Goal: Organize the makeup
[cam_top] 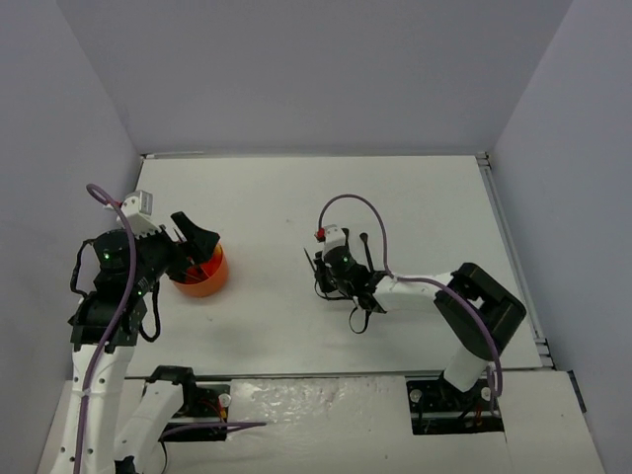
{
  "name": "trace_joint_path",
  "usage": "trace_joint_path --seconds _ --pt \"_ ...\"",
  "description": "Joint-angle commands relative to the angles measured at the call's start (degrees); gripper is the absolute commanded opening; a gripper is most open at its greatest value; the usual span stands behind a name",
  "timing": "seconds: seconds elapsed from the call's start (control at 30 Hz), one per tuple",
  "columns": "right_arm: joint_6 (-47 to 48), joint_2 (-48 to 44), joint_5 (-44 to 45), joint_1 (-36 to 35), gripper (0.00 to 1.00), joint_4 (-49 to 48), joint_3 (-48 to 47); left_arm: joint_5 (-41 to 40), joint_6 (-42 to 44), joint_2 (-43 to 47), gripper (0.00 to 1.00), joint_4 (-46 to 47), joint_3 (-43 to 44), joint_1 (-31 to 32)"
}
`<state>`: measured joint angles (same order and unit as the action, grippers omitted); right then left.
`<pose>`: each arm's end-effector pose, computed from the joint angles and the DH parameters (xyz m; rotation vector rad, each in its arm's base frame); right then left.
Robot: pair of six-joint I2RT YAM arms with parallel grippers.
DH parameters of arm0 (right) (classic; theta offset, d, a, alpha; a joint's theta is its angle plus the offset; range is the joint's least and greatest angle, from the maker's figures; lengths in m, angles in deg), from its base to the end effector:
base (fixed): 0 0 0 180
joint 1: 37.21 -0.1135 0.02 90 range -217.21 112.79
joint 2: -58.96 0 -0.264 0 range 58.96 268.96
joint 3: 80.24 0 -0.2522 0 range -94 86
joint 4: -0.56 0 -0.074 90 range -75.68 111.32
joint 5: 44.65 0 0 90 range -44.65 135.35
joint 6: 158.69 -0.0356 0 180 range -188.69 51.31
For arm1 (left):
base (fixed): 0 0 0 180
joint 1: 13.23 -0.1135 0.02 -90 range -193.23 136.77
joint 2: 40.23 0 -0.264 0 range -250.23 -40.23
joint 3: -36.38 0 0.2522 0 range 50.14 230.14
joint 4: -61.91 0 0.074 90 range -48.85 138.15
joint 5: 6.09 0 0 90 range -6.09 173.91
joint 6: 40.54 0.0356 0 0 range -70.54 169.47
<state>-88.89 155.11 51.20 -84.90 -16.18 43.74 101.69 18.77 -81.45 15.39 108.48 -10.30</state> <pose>0.2326 0.2501 0.1700 -0.4177 1.9954 0.6611 0.1410 -0.0181 0.3878 -0.2338 1.8730 -0.6918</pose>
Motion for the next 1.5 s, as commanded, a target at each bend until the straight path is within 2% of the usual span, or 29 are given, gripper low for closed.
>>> trace_joint_path --seconds 0.0,0.13,0.33,0.43,0.57,0.87,0.97,1.03,1.1,1.2,1.27,1.43,1.47 --pt "6.77 -10.11 -8.84 -3.06 0.0 -18.21 3.05 6.03 -7.64 -1.81 0.97 9.0 0.38 2.2" --pt "8.41 -14.89 -11.87 -5.16 0.0 -25.33 4.74 3.97 -9.65 -3.66 0.97 12.24 -0.24 7.19" --pt "8.11 -17.67 -15.17 -6.46 0.0 -30.99 4.2 -4.35 -10.27 -7.7 0.96 15.73 -0.2 19.05" --pt "7.98 -18.62 -15.97 -6.92 0.0 -31.91 3.65 -7.15 -10.42 -9.26 0.92 17.01 0.06 22.52" --pt "7.89 -19.32 -16.47 -7.24 0.0 -32.5 3.5 -8.97 -10.53 -11.53 0.81 18.5 0.78 25.9" --pt "8.0 -21.07 -16.59 -7.33 0.0 -33.86 4.68 -14.59 -11.01 -16.27 0.52 19.4 1.78 31.05" --pt "8.16 -21.54 -16.39 -7.33 0.0 -33.99 5.0 -15.34 -11.24 -17.1 0.33 19.93 1.97 32.09" --pt "8.25 -21.73 -16.29 -7.33 0.0 -33.77 5.19 -15.62 -11.31 -17.72 0.15 19.94 2.27 32.7" --pt "8.34 -21.9 -16.11 -7.33 0.02 -33.94 5.42 -15.88 -11.22 -18.15 0.03 19.9 2.72 33.07" --pt "8.45 -22.05 -15.27 -7.33 0.08 -33.97 5.89 -16.06 -11.11 -18.48 0.0 19.76 3.11 33.51" --pt "8.59 -22.4 -14.84 -7.33 0.18 -33.76 6.1 -16.27 -10.97 -18.47 0.0 19.76 3.26 33.79" --pt "10.1 -23.79 -12.95 -7.25 0.69 -30.47 5.85 -18.57 -9.37 -17.89 0.0 18.13 3.96 33.89" --pt "10.34 -24.44 -12.31 -7.19 0.76 -29.67 5.9 -19.97 -8.53 -17.7 0.0 17.24 4.23 33.86"
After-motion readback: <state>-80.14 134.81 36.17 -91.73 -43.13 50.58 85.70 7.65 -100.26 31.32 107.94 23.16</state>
